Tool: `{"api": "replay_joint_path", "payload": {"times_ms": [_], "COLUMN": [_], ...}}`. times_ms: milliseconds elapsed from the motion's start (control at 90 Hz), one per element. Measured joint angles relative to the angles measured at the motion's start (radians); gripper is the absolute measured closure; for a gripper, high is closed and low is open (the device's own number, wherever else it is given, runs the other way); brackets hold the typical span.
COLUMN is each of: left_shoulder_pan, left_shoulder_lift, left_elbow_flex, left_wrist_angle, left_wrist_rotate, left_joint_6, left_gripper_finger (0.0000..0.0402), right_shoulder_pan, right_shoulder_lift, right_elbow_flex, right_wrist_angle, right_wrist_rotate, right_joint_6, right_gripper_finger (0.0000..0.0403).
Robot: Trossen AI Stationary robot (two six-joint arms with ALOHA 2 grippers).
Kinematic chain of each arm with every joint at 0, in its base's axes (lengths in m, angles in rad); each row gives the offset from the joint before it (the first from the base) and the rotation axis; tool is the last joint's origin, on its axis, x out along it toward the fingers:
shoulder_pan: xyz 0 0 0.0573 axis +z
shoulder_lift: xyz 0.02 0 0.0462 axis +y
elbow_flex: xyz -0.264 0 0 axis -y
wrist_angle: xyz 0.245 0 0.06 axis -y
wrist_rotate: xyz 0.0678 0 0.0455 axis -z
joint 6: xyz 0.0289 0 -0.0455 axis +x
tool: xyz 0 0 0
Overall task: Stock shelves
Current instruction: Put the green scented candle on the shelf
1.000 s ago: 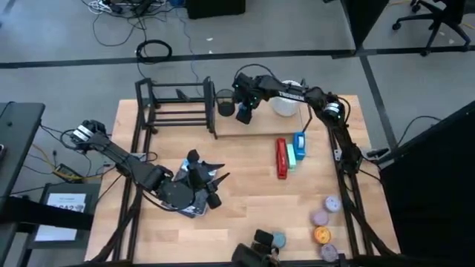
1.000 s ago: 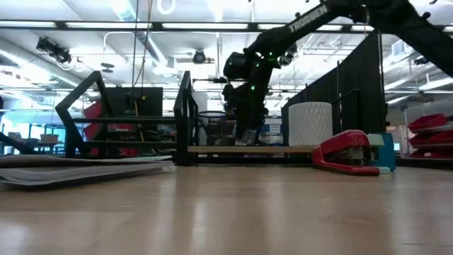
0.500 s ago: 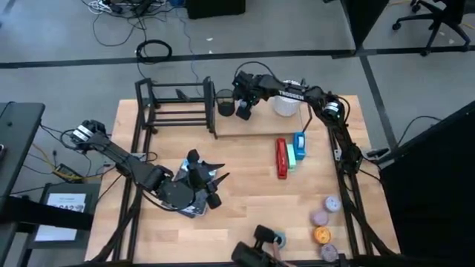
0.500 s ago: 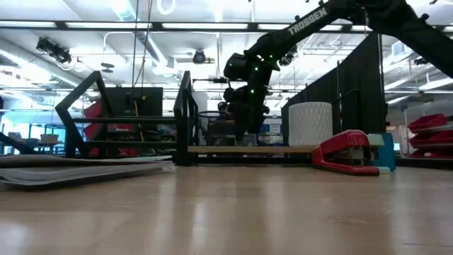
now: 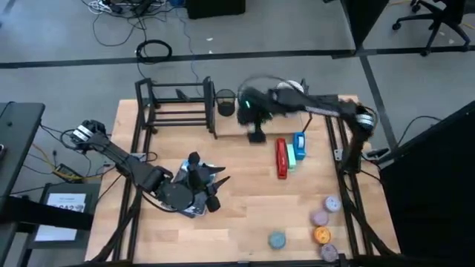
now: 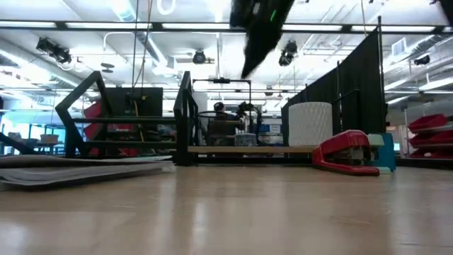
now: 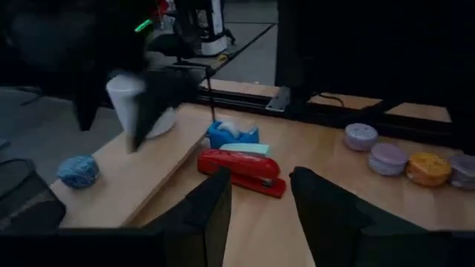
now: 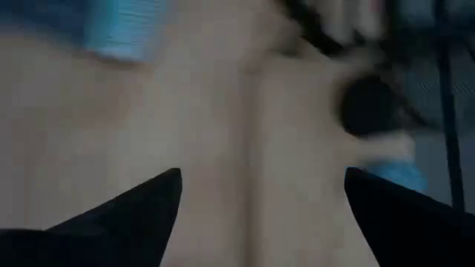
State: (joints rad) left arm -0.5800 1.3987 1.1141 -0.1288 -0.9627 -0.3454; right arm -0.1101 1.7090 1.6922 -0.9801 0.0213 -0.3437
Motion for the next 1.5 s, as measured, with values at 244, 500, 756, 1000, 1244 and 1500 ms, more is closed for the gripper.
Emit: {"api": "replay_joint_path", "payload": {"times_ms": [244,500,756,1000,1244,1500], "left_shoulder_pan": [-0.030,-0.024,0.000,0.002,0.002,0.002], "left_shoulder_lift": [0.000,0.000,0.000,0.002,0.026,0.042], "left_elbow_flex": [0.000,0.000,0.000,0.000,-0.001,-0.001], "left_wrist_angle": [0.003,0.004,0.005,0.004,0.003,0.003], "left_wrist_rotate": [-0.005,-0.018,-0.024,-0.024,0.008,0.013], "left_joint_6": [0.000,0.006,0.024,-0.015,-0.029,-0.055], "left_gripper_finger": [0.0275,0.0275,0.0275,0.0275,0.0275,0.0275], "right_shoulder_pan": [0.424,0.766,0.850,0.851,0.841,0.839], "right_shoulder_lift": [-0.204,-0.129,0.052,0.154,0.156,0.155], "right_elbow_flex": [-0.339,-0.459,-0.460,-0.461,-0.471,-0.516], "right_wrist_angle": [0.232,0.383,0.505,0.537,0.559,0.614], "right_wrist_rotate": [-0.025,-0.021,-0.025,-0.011,0.058,0.051], "right_joint_6": [0.304,0.449,0.451,0.382,0.382,0.420], "right_gripper_finger": [0.0059,0.0059,0.0050,0.0031,0.0037,0.0057]}}
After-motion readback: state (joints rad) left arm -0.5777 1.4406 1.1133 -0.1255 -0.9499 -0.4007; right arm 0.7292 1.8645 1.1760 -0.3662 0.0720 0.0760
